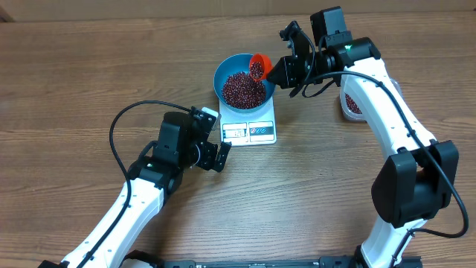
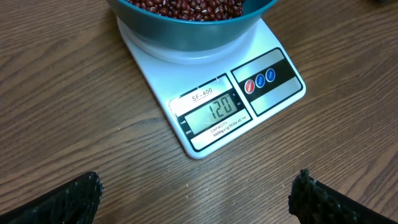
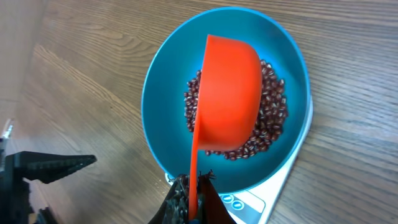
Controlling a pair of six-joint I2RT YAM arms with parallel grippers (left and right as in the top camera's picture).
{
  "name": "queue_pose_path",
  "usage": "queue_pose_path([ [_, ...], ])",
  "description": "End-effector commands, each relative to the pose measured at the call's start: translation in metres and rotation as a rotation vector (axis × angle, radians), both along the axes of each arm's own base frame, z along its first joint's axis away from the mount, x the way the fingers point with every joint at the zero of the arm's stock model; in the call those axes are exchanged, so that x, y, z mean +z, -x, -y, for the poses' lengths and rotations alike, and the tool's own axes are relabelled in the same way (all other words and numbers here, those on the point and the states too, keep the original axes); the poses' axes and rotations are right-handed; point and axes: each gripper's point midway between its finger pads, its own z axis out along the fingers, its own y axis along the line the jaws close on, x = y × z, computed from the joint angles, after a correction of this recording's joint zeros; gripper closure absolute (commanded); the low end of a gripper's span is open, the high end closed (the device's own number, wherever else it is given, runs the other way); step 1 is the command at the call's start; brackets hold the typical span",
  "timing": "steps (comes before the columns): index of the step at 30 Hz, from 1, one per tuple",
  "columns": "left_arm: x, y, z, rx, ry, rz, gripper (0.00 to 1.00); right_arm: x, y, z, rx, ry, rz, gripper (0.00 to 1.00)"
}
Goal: Scoop item into bowl and weigh 150g on scale
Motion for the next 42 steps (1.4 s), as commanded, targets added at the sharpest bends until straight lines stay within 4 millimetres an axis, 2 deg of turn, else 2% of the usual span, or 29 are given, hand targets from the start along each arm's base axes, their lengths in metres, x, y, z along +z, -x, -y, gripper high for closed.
queue_pose_path([
  [1,-0.003,0.0,0.0,0.009,0.0,-0.008,0.0,0.019,-0.007,-0.002,0.01,0.025,0.083,0.96],
  [10,-0.003,0.0,0.0,0.009,0.0,-0.008,0.0,0.014,-0.006,-0.01,0.003,0.117,0.118,0.96],
  [18,-0.003,0.0,0.0,0.009,0.0,-0.008,0.01,0.024,-0.004,-0.011,0.01,0.155,0.168,0.96],
  [23,-0.003,0.0,0.0,0.01,0.0,-0.008,0.0,0.023,0.001,-0.02,0.092,0.188,0.218,0.96],
  [29,-0.003,0.0,0.0,0.01,0.0,-0.008,0.0,0.016,-0.001,-0.02,0.081,0.331,0.274,0.96],
  [42,-0.003,0.0,0.0,0.01,0.0,-0.008,0.0,0.017,-0.002,-0.022,0.119,0.353,0.308,0.96],
])
